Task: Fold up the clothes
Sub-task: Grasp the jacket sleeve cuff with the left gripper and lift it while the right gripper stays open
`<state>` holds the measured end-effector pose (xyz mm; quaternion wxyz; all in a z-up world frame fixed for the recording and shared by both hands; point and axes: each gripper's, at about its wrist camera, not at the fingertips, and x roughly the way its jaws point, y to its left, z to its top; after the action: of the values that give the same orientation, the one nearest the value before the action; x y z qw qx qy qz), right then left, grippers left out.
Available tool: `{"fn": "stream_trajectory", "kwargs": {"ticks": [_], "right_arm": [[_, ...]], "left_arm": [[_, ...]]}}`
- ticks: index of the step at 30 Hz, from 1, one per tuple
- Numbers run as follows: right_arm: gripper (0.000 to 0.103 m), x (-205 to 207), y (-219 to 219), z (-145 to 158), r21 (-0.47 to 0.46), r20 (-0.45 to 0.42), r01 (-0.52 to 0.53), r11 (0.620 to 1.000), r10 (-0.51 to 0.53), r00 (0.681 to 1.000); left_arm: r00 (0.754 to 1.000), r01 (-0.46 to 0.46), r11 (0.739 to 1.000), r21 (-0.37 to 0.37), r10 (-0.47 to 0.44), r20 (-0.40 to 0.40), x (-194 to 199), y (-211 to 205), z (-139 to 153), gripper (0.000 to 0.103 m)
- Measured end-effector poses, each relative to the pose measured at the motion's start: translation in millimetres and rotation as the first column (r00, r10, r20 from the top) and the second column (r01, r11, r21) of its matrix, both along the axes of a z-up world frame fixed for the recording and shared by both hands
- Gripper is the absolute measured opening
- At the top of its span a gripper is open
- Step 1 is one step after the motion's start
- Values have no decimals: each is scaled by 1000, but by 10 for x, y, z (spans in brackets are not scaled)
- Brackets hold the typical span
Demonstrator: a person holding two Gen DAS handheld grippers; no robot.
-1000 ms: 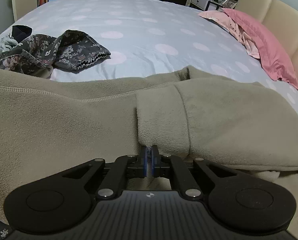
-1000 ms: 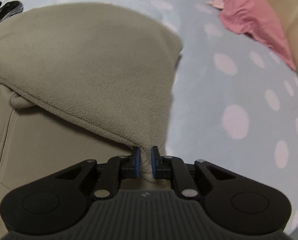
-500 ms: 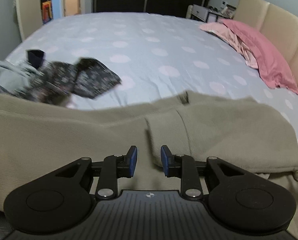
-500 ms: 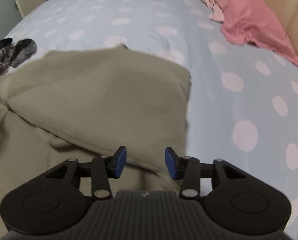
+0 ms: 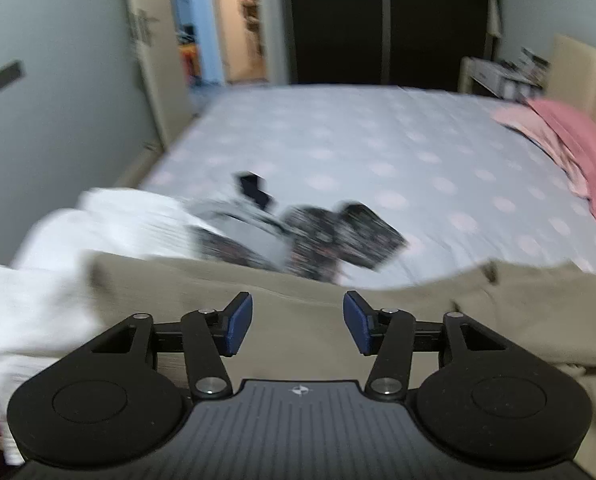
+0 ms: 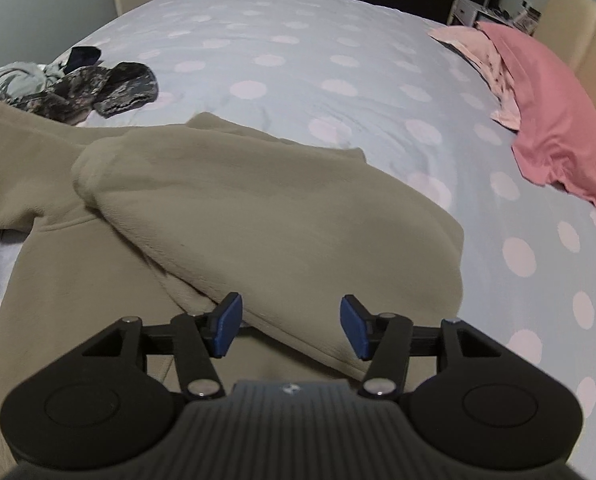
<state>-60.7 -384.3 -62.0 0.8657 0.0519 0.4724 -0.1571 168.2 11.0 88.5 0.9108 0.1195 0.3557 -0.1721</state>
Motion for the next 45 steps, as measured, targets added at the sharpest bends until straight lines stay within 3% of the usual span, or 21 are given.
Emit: {"fn": "stream_trajectory", "kwargs": {"ticks": [2, 6, 14, 16, 18, 22, 27, 31, 37, 45], "right_arm": [[58, 25, 31, 8, -2, -1, -7, 1000, 7, 1000], [59, 80, 117, 30, -11, -4, -23, 1000, 23, 1000], [59, 141, 288, 74, -32, -12, -56, 998, 55, 998], [59, 142, 323, 88, -37, -13, -63, 997, 63, 998], [60, 135, 355, 95, -43, -14, -72, 997, 71, 997], [60, 132, 382, 83, -51, -25, -79, 996, 78, 997], [60, 146, 349, 59, -47, -38, -65, 997, 63, 997], [59, 147, 297, 41, -45, -41, -42, 998, 40, 998], [59, 55, 176, 75, -34, -18, 8, 999, -8, 1000], [59, -149, -109, 104, -1, 23, 111, 994, -111, 994]], "left_arm": [[998, -45, 999, 15, 44, 40, 20, 190, 127, 64], [995, -93, 995, 34, 92, 28, 111, 490, 153, 65], [990, -136, 991, 5, 136, -46, 404, 773, -291, 65], [988, -147, 988, -35, 145, -60, 428, 834, -322, 54], [985, -159, 984, -75, 153, -73, 450, 895, -353, 27], [995, -96, 989, -112, 94, -23, 348, 838, -185, 17], [998, 33, 983, -179, -24, 55, 109, 452, 204, 14], [982, 173, 963, -206, -151, 117, -93, -98, 496, 12], [935, 347, 908, -234, -317, 158, -276, -1055, 755, 8], [860, 510, 827, -236, -494, 127, -447, -2331, 675, 4]]}}
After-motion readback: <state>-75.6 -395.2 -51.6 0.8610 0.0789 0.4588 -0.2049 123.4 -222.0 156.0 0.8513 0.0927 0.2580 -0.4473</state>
